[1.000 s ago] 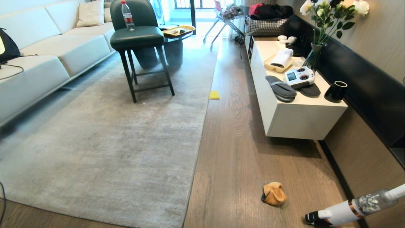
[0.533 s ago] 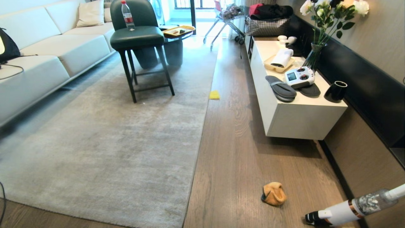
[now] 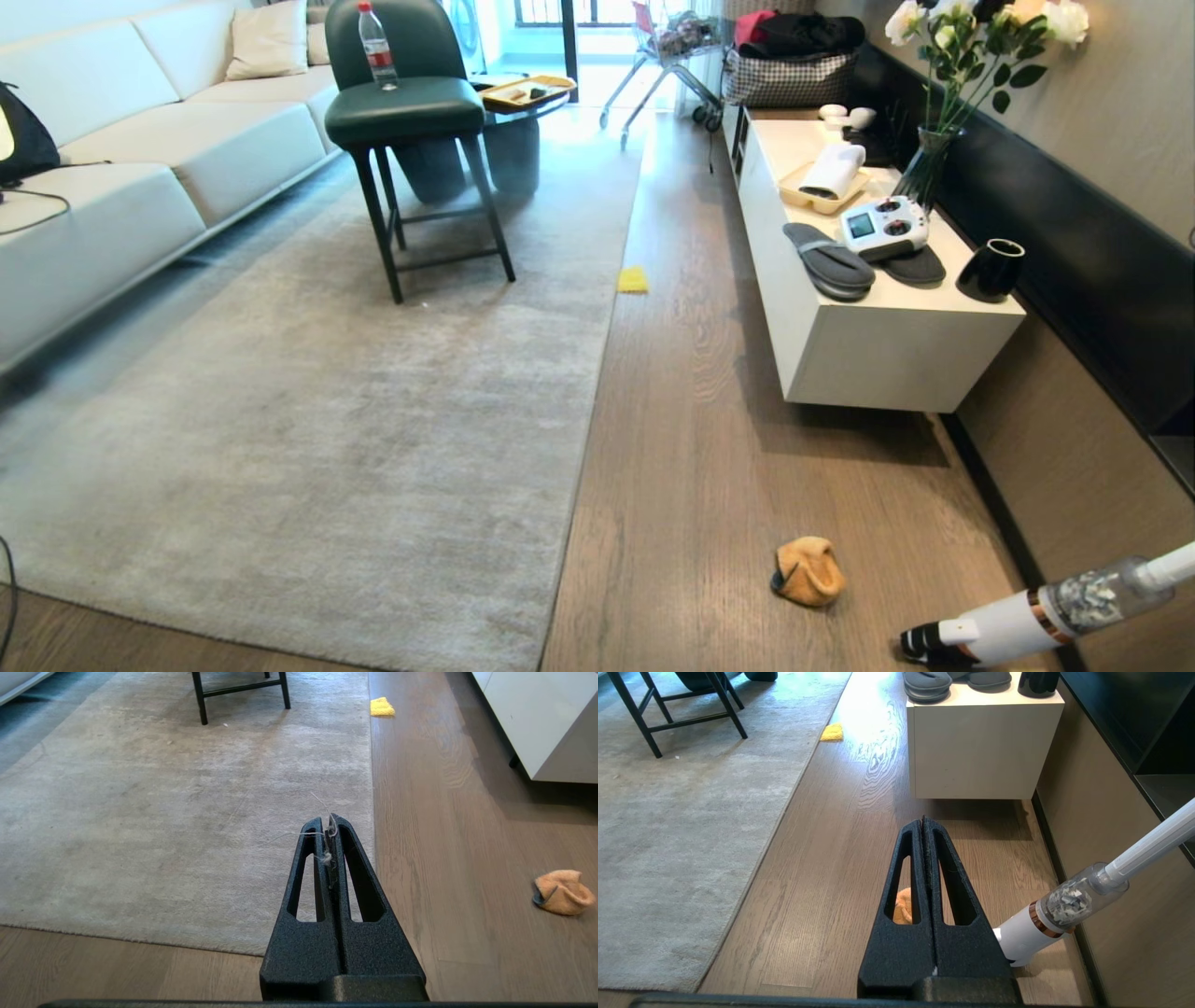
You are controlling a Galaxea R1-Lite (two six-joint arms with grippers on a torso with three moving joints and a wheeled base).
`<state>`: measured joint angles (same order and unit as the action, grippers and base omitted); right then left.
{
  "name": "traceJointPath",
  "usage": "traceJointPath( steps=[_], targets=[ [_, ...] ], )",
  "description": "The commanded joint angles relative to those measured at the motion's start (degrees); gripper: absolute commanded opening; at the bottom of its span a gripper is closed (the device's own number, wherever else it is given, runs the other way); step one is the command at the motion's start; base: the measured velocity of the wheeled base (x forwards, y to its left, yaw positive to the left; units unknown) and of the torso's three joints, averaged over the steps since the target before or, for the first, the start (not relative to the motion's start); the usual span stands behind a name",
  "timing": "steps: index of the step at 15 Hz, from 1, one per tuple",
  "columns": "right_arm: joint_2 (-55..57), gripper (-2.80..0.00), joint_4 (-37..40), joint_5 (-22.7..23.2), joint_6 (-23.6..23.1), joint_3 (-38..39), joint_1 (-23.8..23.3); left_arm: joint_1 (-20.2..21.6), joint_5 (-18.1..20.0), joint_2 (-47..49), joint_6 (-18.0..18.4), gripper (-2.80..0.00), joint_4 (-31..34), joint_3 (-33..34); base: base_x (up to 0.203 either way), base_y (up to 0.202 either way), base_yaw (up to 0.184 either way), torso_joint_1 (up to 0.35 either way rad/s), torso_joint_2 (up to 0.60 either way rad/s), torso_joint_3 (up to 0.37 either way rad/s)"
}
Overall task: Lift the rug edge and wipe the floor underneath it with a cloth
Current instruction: Lift up the carpet
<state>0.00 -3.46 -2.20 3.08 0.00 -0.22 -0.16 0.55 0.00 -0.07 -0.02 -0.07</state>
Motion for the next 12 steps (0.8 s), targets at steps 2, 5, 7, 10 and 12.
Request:
traceJointPath(
  steps=[2, 5, 7, 10, 12],
  targets=[
    [0.0, -2.8, 0.0, 0.0, 0.0, 0.0, 0.0, 0.1, 0.0, 0.0, -0.4, -2.8, -0.1, 0.0, 0.0, 0.0, 0.0, 0.001, 0.0, -0.033],
    [0.0, -2.8, 0.0, 0.0, 0.0, 0.0, 0.0, 0.1, -0.4, 0.0, -0.6, -2.8, -0.1, 0.0, 0.0, 0.0, 0.0, 0.002, 0.0, -0.148],
    [0.0, -2.8, 0.0, 0.0, 0.0, 0.0, 0.0, 0.0, -0.5, 0.0, -1.2, -2.8, -0.1, 0.0, 0.0, 0.0, 0.0, 0.003, 0.0, -0.186],
    [0.0, -2.8, 0.0, 0.0, 0.1, 0.0, 0.0, 0.0, -0.7, 0.0, -1.3, -2.8, -0.1, 0.0, 0.0, 0.0, 0.0, 0.003, 0.0, -0.197],
    [0.0, -2.8, 0.0, 0.0, 0.0, 0.0, 0.0, 0.0, -0.7, 0.0, -1.3, -2.8, -0.1, 0.0, 0.0, 0.0, 0.0, 0.005, 0.0, -0.201]
  ],
)
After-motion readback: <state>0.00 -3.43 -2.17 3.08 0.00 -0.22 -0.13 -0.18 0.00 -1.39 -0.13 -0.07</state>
